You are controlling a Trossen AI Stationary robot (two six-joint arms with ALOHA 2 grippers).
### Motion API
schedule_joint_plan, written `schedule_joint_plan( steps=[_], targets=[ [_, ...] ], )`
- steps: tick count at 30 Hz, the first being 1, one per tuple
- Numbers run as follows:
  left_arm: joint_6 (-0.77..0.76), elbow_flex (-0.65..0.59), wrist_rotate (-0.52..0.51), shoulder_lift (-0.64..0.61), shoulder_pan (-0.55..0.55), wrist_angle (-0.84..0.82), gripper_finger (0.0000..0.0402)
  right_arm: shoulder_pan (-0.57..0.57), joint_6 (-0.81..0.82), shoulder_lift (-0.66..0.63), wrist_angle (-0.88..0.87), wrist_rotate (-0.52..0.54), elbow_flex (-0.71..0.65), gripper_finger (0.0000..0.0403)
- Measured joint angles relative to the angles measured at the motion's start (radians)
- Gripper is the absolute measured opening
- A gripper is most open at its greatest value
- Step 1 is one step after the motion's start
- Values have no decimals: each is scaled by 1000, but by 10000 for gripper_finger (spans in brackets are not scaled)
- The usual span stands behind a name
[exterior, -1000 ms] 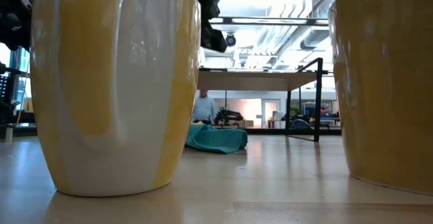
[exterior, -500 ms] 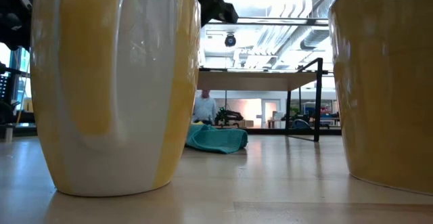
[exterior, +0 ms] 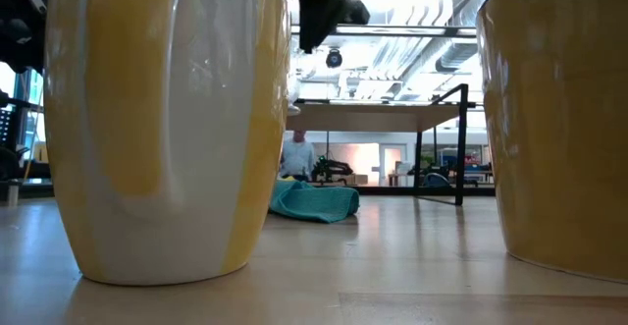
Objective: Stack small to large cups/mugs on shelf
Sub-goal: Put the transparent mug on the shelf
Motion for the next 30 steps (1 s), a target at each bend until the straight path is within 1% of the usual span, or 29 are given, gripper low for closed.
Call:
schedule_joint_plan(
  steps=[8, 15, 20, 30],
  targets=[
    [5, 0, 0, 0, 0, 0, 53, -14, 0, -15, -10, 0, 0, 0],
    [8, 0, -7, 0, 0, 0, 53, -12, 7, -54, -39, -2, 0, 0],
    [8, 0, -8, 0, 0, 0, 53, -16, 27, -101, -69, 46, 0, 0],
    [-3, 0, -8, 0, 0, 1, 53, -46, 52, -183, -148, 107, 0, 0]
  ],
)
